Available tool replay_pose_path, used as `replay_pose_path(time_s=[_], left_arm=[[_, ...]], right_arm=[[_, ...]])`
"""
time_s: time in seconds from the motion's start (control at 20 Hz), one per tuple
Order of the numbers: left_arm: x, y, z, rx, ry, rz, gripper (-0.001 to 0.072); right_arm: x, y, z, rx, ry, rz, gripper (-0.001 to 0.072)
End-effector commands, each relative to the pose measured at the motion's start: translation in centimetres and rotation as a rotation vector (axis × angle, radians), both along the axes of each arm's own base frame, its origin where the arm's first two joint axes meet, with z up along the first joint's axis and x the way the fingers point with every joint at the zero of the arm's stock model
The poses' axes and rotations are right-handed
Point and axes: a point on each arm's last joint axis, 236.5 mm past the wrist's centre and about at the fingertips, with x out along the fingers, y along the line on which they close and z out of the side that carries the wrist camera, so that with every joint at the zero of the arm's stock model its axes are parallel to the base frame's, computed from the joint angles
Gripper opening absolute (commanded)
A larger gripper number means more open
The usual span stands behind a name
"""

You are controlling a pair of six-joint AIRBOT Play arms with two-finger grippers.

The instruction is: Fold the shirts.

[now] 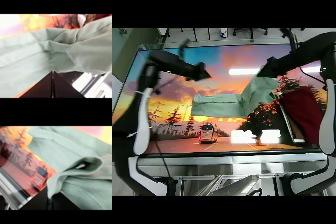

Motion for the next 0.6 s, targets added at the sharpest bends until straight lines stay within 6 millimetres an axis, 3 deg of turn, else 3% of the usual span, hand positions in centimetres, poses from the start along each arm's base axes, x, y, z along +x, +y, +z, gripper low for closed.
replay_pose_path(time_s=[0.0,0.15,0.2,0.25,0.3,0.35,0.4,0.45,0.5,0.55], left_arm=[[-2.0,10.7,8.8,0.024,-0.154,0.165,0.0012],[-3.8,16.1,13.4,0.054,-0.262,0.282,0.0012],[-4.5,17.0,14.3,0.065,-0.281,0.298,0.0012],[-5.2,17.7,14.8,0.078,-0.29,0.311,0.0012],[-5.8,18.0,14.9,0.096,-0.289,0.314,0.0012],[-6.3,18.2,14.9,0.11,-0.282,0.31,0.0012],[-6.7,18.2,15.1,0.117,-0.285,0.308,0.0012],[-6.8,18.5,15.3,0.137,-0.3,0.315,0.0012],[-6.9,18.6,15.7,0.142,-0.315,0.323,0.0012],[-6.9,18.4,15.9,0.139,-0.322,0.321,0.0012]], right_arm=[[1.1,10.8,0.4,0.093,-0.117,0.029,0.0025],[1.1,25.9,-4.0,0.202,-0.213,0.007,0.0028],[0.9,30.7,-6.8,0.223,-0.26,-0.031,0.0184],[0.7,33.9,-9.8,0.238,-0.281,-0.073,0.0467],[0.2,35.8,-13.0,0.247,-0.234,-0.12,0.0524],[-0.3,36.1,-15.5,0.234,-0.159,-0.135,0.0519],[-0.2,35.5,-16.6,0.213,-0.122,-0.127,0.0518],[0.3,34.1,-16.7,0.195,-0.093,-0.117,0.0512],[1.3,32.0,-15.7,0.185,-0.073,-0.114,0.046],[2.4,29.6,-14.2,0.179,-0.061,-0.116,0.0458]])
